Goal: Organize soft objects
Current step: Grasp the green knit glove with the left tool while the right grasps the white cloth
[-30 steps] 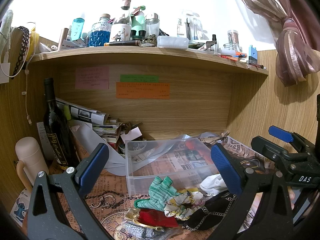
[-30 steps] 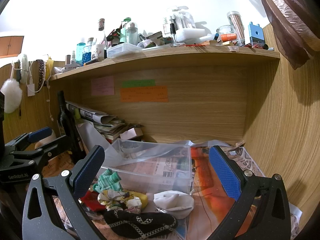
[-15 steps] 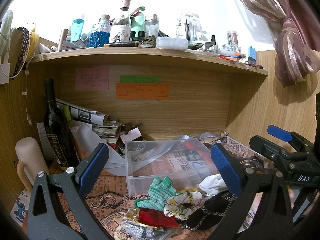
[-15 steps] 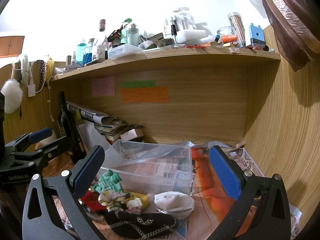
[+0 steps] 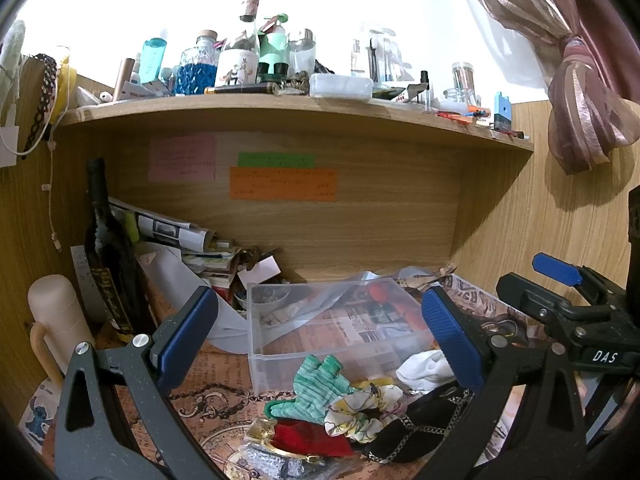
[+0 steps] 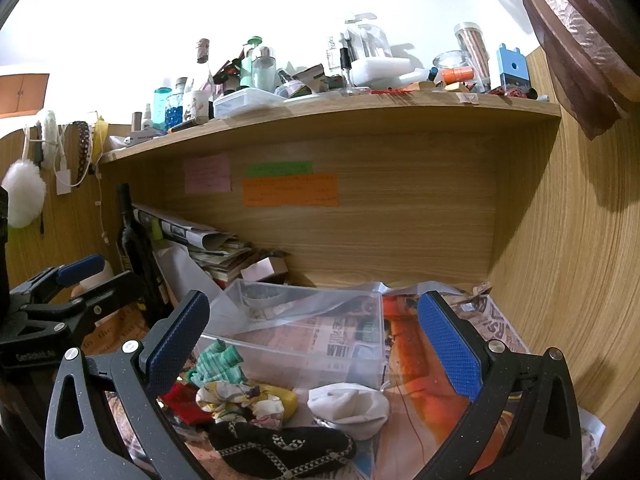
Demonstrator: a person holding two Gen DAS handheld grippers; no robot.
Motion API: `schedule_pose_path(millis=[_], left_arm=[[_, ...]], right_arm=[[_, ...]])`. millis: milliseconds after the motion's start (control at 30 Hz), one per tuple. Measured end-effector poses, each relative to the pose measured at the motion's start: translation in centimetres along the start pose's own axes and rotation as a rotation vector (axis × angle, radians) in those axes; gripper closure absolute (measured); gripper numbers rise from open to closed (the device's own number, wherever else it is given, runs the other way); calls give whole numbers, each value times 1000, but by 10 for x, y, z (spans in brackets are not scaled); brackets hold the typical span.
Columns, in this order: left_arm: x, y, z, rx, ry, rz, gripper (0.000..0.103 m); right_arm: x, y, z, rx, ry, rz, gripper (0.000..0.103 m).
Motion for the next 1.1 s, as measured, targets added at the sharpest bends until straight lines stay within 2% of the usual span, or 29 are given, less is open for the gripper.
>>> schedule_pose_path(millis=[200,533,567,633,767,900,967,1033,1100], left_arm=[[-3,21,-20,99,23,-16,0],[-3,74,-79,345,58,-8,1],[-2,79,-85,369,63,-3,3],[-2,89,-96,417,72,-1,17],[0,106,-112,482,88,11,26],[1,115,-119,520,104,26,39],[2,117,-120,528,113,32,44],[1,117,-122,529,120,34,58],[0,118,-121,526,131,32,68]], right_arm=[[-12,14,-8,46,8,-21,0],[-48,61,-41,240,40,-77,0],[-52,66,-45,262,36,-87,0],[-60,74,-52,301,33,-110,0],[-71,90,-67,369,14,-156,0],[-75,103,-80,431,-31,-200,2],[-75,108,-83,451,-59,-218,6],[-74,110,-85,466,-77,-220,9],[-71,114,-86,479,-96,-219,17]])
Point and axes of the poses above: each gripper's, at about its wrist camera, not at the fingertips, and z roughly against the way its jaws point, x to its left, y to its underside, the point moved 5 cm from there along -z, roughly the way its jaws point, and after that the axes turned 12 degrees about -y, right-handed, at the moved point
